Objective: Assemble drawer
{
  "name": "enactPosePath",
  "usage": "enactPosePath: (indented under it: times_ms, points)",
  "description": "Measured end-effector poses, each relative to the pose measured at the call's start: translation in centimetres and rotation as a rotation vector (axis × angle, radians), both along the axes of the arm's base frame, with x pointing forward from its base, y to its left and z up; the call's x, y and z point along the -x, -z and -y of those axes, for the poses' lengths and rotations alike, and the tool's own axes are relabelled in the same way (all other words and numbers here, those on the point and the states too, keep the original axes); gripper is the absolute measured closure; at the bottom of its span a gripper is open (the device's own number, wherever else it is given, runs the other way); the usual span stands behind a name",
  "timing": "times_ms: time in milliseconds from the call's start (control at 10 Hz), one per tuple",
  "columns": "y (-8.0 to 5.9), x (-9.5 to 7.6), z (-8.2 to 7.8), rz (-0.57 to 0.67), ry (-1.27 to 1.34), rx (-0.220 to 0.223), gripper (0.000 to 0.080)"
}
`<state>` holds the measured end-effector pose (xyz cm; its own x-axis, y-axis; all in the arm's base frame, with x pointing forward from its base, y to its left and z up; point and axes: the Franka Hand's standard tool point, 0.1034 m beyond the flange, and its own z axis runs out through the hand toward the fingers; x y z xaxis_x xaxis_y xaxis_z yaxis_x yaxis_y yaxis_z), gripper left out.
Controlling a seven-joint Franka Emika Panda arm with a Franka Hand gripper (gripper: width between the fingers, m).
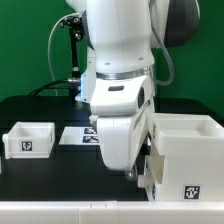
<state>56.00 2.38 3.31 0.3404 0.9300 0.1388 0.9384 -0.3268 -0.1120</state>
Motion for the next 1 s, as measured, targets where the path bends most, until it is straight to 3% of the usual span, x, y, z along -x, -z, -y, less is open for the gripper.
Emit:
enactPosePath:
  times_ms: [300,600,1000]
  points:
    - [-0.3,-0.2,2.0,0.008,0.013,0.001,0.0151]
    - [-2.0,0.2,4.8,0.026,0.026,0.028,0.0151]
    - [-1.6,0.3,4.6,0.019,0.024,0.026,0.0151]
